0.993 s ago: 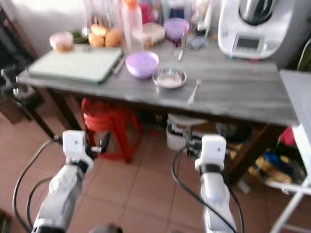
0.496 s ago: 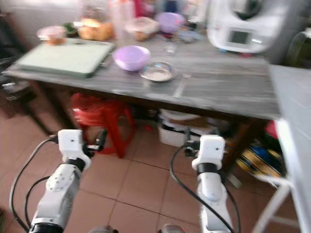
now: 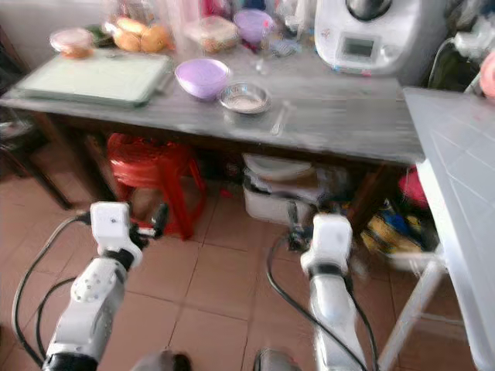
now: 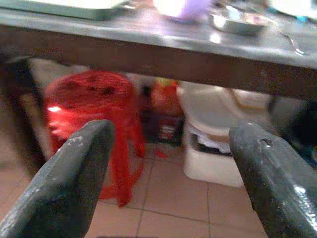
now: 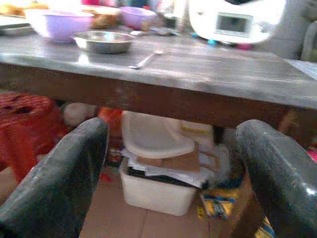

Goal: Setting the table

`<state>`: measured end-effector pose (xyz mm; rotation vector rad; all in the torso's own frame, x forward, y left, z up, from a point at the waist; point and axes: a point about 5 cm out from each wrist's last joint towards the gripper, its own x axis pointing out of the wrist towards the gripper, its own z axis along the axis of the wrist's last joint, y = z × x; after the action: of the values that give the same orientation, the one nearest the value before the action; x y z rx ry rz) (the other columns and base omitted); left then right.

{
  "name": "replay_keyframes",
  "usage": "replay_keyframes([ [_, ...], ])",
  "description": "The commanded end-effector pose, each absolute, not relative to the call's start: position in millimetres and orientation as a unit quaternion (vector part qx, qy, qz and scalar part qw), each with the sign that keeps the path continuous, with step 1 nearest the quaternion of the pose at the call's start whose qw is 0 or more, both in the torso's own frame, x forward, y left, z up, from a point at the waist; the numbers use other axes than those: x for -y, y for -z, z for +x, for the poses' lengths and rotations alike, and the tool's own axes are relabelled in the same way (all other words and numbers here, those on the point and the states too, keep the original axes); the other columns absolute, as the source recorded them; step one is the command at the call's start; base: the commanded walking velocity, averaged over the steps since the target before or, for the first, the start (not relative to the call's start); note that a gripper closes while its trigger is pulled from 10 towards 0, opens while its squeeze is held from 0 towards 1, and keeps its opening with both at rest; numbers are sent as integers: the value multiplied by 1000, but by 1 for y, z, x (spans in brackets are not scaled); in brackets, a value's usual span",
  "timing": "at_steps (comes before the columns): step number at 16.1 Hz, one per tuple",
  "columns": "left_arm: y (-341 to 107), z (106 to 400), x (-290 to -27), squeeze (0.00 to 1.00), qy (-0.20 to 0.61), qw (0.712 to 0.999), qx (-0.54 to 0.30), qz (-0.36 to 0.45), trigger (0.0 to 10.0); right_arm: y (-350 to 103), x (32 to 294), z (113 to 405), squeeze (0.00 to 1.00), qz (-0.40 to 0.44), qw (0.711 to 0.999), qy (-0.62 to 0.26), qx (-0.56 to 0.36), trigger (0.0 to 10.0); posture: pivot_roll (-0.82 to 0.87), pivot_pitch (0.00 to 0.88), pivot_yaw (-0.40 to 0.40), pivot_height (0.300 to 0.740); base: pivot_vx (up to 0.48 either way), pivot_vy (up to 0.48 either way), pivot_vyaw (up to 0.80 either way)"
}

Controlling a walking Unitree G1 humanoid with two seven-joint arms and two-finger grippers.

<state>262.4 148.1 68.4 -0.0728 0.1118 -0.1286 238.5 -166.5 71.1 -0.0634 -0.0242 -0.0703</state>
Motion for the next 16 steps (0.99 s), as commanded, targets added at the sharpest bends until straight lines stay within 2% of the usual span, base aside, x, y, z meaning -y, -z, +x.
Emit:
replay_keyframes([
  [1, -64, 260, -148, 0, 62, 995, -66, -36, 10000, -72, 169, 241, 0, -31, 999, 36, 11, 10000, -48, 0, 19, 740, 0, 0, 0],
  [6, -66, 260, -145, 0, 76, 995, -58, -38, 10000, -71, 170, 241, 0, -32, 999, 37, 5, 10000, -47, 0, 16, 740, 0, 0, 0],
  [12, -66, 259, -145, 0, 79, 994, -58, -41, 10000, -70, 170, 241, 0, -33, 999, 36, 3, 10000, -49, 0, 17, 740, 0, 0, -716],
  [16, -66, 259, -144, 0, 79, 994, -58, -41, 10000, -70, 169, 241, 0, -32, 999, 35, 2, 10000, -49, 0, 17, 740, 0, -187, 0],
])
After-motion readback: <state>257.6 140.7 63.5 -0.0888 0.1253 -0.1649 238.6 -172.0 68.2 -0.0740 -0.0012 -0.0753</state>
